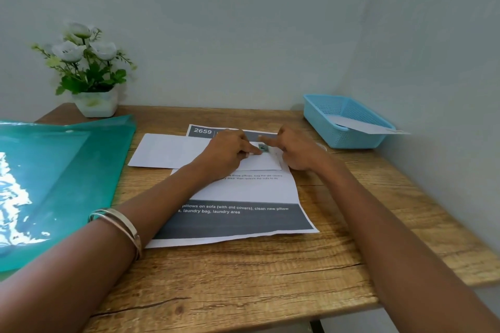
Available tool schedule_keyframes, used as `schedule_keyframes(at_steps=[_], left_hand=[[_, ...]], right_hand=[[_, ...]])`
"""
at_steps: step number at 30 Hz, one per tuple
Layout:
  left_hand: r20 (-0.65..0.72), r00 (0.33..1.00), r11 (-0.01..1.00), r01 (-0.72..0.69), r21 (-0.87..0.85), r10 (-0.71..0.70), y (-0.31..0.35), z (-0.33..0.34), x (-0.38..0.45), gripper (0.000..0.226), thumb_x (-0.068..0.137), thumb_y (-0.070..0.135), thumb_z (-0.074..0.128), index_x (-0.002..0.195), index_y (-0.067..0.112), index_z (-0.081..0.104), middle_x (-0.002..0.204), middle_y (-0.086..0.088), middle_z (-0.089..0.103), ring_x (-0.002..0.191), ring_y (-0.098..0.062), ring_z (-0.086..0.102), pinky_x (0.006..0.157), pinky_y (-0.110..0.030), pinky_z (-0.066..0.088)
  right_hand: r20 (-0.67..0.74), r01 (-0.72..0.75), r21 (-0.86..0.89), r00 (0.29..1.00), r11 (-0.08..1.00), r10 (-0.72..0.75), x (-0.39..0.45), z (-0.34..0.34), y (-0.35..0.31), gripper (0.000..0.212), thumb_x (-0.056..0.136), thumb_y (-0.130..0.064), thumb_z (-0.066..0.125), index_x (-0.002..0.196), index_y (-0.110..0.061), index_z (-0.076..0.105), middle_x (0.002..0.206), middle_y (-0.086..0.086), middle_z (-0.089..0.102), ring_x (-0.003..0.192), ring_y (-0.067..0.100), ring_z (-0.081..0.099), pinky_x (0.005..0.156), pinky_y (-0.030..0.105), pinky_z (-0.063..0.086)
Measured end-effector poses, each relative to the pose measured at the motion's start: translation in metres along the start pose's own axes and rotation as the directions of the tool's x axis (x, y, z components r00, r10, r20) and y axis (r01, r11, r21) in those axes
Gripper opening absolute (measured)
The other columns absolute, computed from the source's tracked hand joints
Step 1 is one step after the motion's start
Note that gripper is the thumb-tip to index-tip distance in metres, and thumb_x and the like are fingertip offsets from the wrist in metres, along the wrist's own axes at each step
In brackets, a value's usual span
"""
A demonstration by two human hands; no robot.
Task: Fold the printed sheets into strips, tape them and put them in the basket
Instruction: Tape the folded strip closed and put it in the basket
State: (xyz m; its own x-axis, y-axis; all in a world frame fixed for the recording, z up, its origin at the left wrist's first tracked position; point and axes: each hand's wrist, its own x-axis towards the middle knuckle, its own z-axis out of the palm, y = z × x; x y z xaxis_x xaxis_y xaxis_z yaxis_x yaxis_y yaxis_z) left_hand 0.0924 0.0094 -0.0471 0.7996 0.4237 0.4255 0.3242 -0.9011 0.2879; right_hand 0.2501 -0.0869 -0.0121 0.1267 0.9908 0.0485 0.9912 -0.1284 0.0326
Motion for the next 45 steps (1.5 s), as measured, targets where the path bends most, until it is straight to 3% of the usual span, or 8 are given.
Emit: schedule_keyframes(at_steps=[14, 18, 21, 25, 34, 39, 42, 45], left_hand=[[0.003, 1.000, 1.000, 0.017, 0.010, -0.017, -0.001, -0.001, 0.000, 0.030, 0.092, 0.007, 0.056, 0.116, 0.019, 0.068, 0.103, -0.006, 0.068, 0.094, -0.021, 0.058, 0.084, -0.033, 0.047], [0.004, 1.000, 1.000, 0.017, 0.014, -0.017, 0.001, -0.001, -0.002, 0.030, 0.093, 0.006, 0.055, 0.117, 0.019, 0.067, 0.103, -0.006, 0.068, 0.093, -0.021, 0.058, 0.084, -0.033, 0.046], [0.003, 1.000, 1.000, 0.017, -0.003, -0.017, 0.002, -0.002, -0.002, 0.029, 0.093, 0.006, 0.055, 0.117, 0.018, 0.067, 0.103, -0.007, 0.068, 0.094, -0.023, 0.058, 0.083, -0.034, 0.047], [0.011, 1.000, 1.000, 0.019, 0.006, -0.019, 0.001, -0.002, -0.001, 0.030, 0.093, 0.006, 0.055, 0.117, 0.019, 0.067, 0.102, -0.006, 0.068, 0.092, -0.022, 0.058, 0.081, -0.031, 0.046], [0.018, 1.000, 1.000, 0.022, 0.019, -0.022, 0.003, -0.003, -0.001, 0.030, 0.092, 0.007, 0.055, 0.116, 0.019, 0.068, 0.102, -0.007, 0.068, 0.094, -0.023, 0.059, 0.084, -0.037, 0.047], [0.043, 0.997, 0.998, 0.061, -0.023, -0.060, 0.005, -0.008, -0.003, 0.030, 0.092, 0.007, 0.055, 0.117, 0.019, 0.068, 0.106, -0.003, 0.067, 0.093, -0.018, 0.057, 0.079, -0.023, 0.042], [0.012, 0.988, 0.972, 0.156, -0.174, -0.156, 0.002, -0.018, -0.008, 0.032, 0.090, 0.006, 0.059, 0.120, 0.016, 0.066, 0.111, 0.002, 0.067, 0.093, -0.010, 0.057, 0.076, -0.008, 0.039], [0.001, 0.961, 0.856, 0.247, -0.455, -0.277, -0.003, -0.036, -0.012, 0.032, 0.087, -0.005, 0.057, 0.114, 0.009, 0.066, 0.104, -0.004, 0.069, 0.087, -0.011, 0.061, 0.080, -0.010, 0.046]], right_hand=[[0.042, 0.027, -0.150, 0.999, 0.988, -0.021, -0.003, -0.003, -0.008, 0.047, 0.098, -0.013, 0.044, 0.145, -0.019, 0.039, 0.130, 0.013, 0.040, 0.116, 0.028, 0.042, 0.085, 0.029, 0.037], [-0.013, -0.054, 0.028, 0.998, 0.998, 0.055, -0.003, -0.001, -0.004, 0.046, 0.093, -0.007, 0.050, 0.139, -0.013, 0.045, 0.130, 0.014, 0.046, 0.116, 0.027, 0.047, 0.086, 0.028, 0.038], [-0.079, -0.036, 0.145, 0.996, 0.989, 0.048, -0.006, -0.003, 0.003, 0.048, 0.092, -0.001, 0.048, 0.138, -0.014, 0.044, 0.123, 0.012, 0.056, 0.099, 0.019, 0.050, 0.077, 0.025, 0.037], [-0.011, 0.015, 0.042, 1.000, 0.999, -0.014, -0.006, -0.002, 0.002, 0.057, 0.095, -0.004, 0.044, 0.144, -0.031, 0.038, 0.121, 0.009, 0.047, 0.097, 0.018, 0.043, 0.076, 0.026, 0.032], [0.034, -0.009, -0.062, 0.999, 0.998, 0.011, -0.003, -0.004, -0.002, 0.052, 0.095, -0.004, 0.041, 0.143, -0.024, 0.042, 0.127, 0.013, 0.042, 0.114, 0.028, 0.045, 0.090, 0.032, 0.038], [0.068, -0.041, 0.041, 0.997, 0.998, 0.038, -0.001, -0.002, -0.003, 0.046, 0.094, -0.004, 0.044, 0.137, -0.019, 0.050, 0.127, 0.012, 0.043, 0.118, 0.031, 0.043, 0.098, 0.040, 0.041], [-0.126, -0.050, 0.245, 0.989, 0.968, 0.083, -0.007, -0.005, -0.004, 0.029, 0.092, 0.000, 0.044, 0.106, -0.013, 0.066, 0.102, 0.007, 0.061, 0.102, 0.028, 0.055, 0.079, 0.031, 0.047], [-0.293, -0.066, 0.512, 0.924, 0.857, 0.246, -0.009, -0.008, -0.002, 0.022, 0.093, -0.006, 0.051, 0.108, -0.003, 0.066, 0.103, 0.010, 0.068, 0.098, 0.027, 0.062, 0.087, 0.039, 0.049]])
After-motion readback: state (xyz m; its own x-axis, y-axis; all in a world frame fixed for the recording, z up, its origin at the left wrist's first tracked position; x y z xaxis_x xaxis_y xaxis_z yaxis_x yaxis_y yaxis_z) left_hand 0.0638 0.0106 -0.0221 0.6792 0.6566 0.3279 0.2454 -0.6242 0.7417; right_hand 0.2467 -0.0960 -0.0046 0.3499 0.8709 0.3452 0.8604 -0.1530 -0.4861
